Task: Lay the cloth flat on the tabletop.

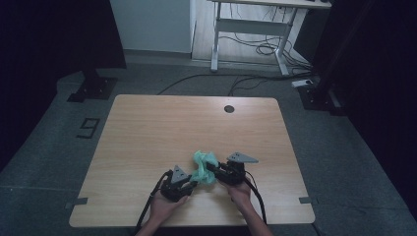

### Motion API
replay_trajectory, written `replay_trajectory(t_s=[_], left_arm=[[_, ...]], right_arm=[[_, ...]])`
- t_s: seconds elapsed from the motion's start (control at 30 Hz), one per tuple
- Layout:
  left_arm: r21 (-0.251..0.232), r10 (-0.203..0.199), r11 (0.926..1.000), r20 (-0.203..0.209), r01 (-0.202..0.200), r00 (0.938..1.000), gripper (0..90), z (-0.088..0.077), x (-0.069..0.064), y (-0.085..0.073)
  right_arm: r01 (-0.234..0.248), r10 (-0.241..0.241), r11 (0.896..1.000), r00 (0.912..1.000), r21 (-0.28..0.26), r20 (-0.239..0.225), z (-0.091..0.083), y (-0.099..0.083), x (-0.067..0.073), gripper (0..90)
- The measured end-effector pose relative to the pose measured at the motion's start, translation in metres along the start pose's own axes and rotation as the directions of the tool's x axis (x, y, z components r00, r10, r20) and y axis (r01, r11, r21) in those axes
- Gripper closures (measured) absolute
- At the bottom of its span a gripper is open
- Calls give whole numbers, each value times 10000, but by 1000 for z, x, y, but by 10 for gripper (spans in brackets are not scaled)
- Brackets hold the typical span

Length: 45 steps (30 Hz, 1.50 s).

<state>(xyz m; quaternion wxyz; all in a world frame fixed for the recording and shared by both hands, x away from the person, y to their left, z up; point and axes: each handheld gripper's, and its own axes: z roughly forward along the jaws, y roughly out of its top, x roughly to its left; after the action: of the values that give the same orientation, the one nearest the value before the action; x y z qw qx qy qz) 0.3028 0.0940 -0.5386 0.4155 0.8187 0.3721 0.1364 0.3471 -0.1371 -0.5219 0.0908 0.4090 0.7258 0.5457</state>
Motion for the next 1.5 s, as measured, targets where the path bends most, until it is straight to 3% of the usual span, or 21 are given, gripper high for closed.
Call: replay_trajectory(t_s=[0.03,0.3,0.57,0.8,1.07,1.13,1.23,1.3,1.4,1.5], left_arm=[[39,-3,10000,83,3,10000,740,0,0,0],[-278,198,9994,371,-188,9991,822,-10,2,-1],[-863,220,9961,538,-173,9983,837,-30,5,6],[-992,167,9950,618,-105,9979,842,-43,8,10],[-1115,248,9936,591,-181,9979,843,-54,11,14],[-1133,327,9932,499,-268,9982,843,-57,12,15],[-1313,152,9913,459,-90,9988,846,-65,17,16],[-1430,-20,9896,710,121,9975,847,-70,21,16],[-1422,-18,9898,690,117,9976,847,-71,23,17],[-1396,17,9902,624,70,9980,846,-72,23,17]], right_arm=[[46,-46,10000,10000,56,-5,0,0,0,707],[296,-297,9995,9995,108,90,-1,-2,3,695],[531,-530,9985,9986,-158,53,-13,3,4,655],[1050,-1047,9936,9945,-428,87,-23,6,12,598],[925,-922,9940,9957,-581,81,-28,8,10,479],[843,-841,9947,9964,-587,66,-29,8,8,480],[1042,-1008,9931,9929,-534,631,-31,8,6,486],[918,-885,9943,9941,-541,621,-33,8,3,553],[902,-881,9948,9952,-470,434,-34,7,-1,683],[1121,-1106,9929,9931,-394,391,-35,8,0,717]])
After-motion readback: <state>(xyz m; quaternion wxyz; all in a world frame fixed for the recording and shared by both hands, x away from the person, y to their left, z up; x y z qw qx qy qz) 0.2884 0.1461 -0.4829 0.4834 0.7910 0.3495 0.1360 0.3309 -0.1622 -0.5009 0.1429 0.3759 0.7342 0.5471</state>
